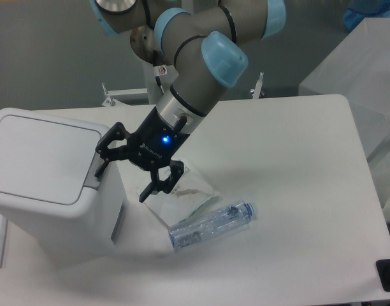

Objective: Open the trash can

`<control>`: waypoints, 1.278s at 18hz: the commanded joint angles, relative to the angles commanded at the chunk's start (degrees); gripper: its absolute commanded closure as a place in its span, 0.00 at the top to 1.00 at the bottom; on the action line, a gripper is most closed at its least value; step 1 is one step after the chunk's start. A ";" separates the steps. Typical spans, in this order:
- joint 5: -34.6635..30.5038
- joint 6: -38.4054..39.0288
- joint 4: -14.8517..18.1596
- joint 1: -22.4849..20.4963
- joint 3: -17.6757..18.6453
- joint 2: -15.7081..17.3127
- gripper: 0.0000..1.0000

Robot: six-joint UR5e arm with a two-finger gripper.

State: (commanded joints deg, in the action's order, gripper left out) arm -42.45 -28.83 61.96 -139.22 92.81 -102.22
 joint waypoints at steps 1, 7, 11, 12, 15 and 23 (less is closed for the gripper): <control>0.00 0.00 0.00 0.00 0.00 -0.09 1.00; 0.00 0.09 -0.09 0.00 0.00 -0.18 1.00; 0.00 0.09 -0.09 0.00 0.00 -0.18 1.00; 0.00 0.09 -0.09 0.00 0.00 -0.18 1.00; 0.00 0.18 -0.09 -0.09 -0.09 0.09 1.00; 0.18 -0.35 -0.17 -2.45 -1.67 0.26 1.00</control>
State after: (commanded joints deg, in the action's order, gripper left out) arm -42.28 -29.18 61.79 -141.67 91.15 -101.95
